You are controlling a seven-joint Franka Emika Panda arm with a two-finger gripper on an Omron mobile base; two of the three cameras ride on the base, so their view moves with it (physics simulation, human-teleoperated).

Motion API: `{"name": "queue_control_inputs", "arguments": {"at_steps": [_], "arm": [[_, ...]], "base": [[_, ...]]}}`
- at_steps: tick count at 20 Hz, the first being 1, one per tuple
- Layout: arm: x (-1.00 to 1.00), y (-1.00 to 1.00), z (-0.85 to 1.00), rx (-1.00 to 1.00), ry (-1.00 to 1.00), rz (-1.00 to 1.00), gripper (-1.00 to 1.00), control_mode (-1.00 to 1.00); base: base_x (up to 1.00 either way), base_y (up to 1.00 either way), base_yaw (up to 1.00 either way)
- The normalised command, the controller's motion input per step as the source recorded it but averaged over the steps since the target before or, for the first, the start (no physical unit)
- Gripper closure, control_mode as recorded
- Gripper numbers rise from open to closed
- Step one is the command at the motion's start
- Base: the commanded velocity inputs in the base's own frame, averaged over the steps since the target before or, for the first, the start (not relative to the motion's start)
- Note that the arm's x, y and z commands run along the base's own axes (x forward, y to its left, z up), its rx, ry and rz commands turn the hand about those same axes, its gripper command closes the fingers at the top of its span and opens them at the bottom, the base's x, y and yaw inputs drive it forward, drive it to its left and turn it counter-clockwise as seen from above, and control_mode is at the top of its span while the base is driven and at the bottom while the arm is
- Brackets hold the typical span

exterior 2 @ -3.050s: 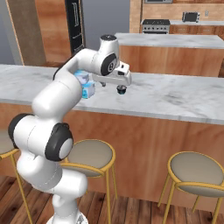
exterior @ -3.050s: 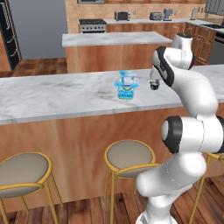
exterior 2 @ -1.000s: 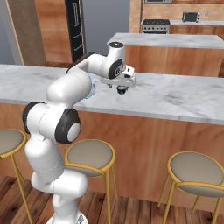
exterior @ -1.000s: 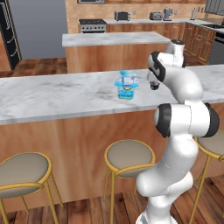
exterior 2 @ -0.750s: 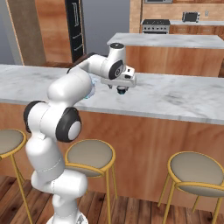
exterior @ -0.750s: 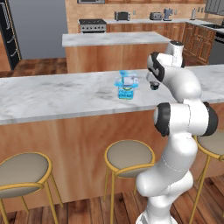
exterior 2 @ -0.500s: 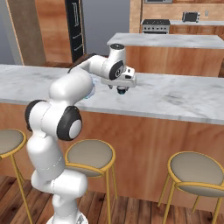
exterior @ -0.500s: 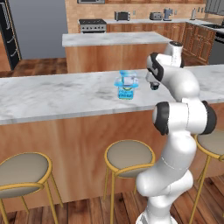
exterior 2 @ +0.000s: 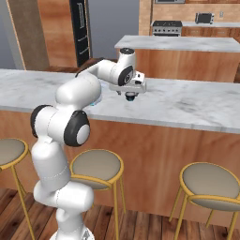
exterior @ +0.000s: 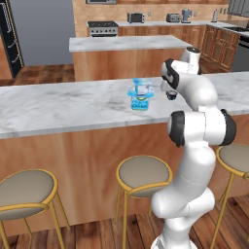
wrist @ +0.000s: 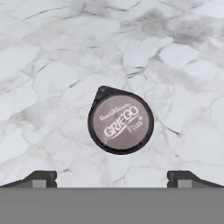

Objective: Stack the yogurt containers by placing the smaller containers on top of the larger containers.

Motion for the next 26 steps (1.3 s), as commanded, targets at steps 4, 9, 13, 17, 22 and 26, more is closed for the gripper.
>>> {"name": "queue_control_inputs", "arguments": {"at_steps": [4, 9, 13, 17, 22, 26], "arm": [[0.2, 0.0, -0.05, 0.0, 0.0, 0.03, -1.0, -1.0], [0.17, 0.0, -0.04, 0.0, 0.0, 0.03, -1.0, -1.0], [0.14, -0.03, -0.02, 0.0, 0.0, 0.03, -1.0, -1.0], [0.11, -0.07, -0.02, 0.0, 0.0, 0.02, -1.0, -1.0], [0.08, -0.05, -0.03, 0.0, 0.0, 0.02, -1.0, -1.0], [0.03, 0.0, -0.03, 0.0, 0.0, 0.02, -1.0, -1.0]], "base": [[0.0, 0.0, 0.0], [0.0, 0.0, 0.0], [0.0, 0.0, 0.0], [0.0, 0.0, 0.0], [0.0, 0.0, 0.0], [0.0, 0.0, 0.0]]}}
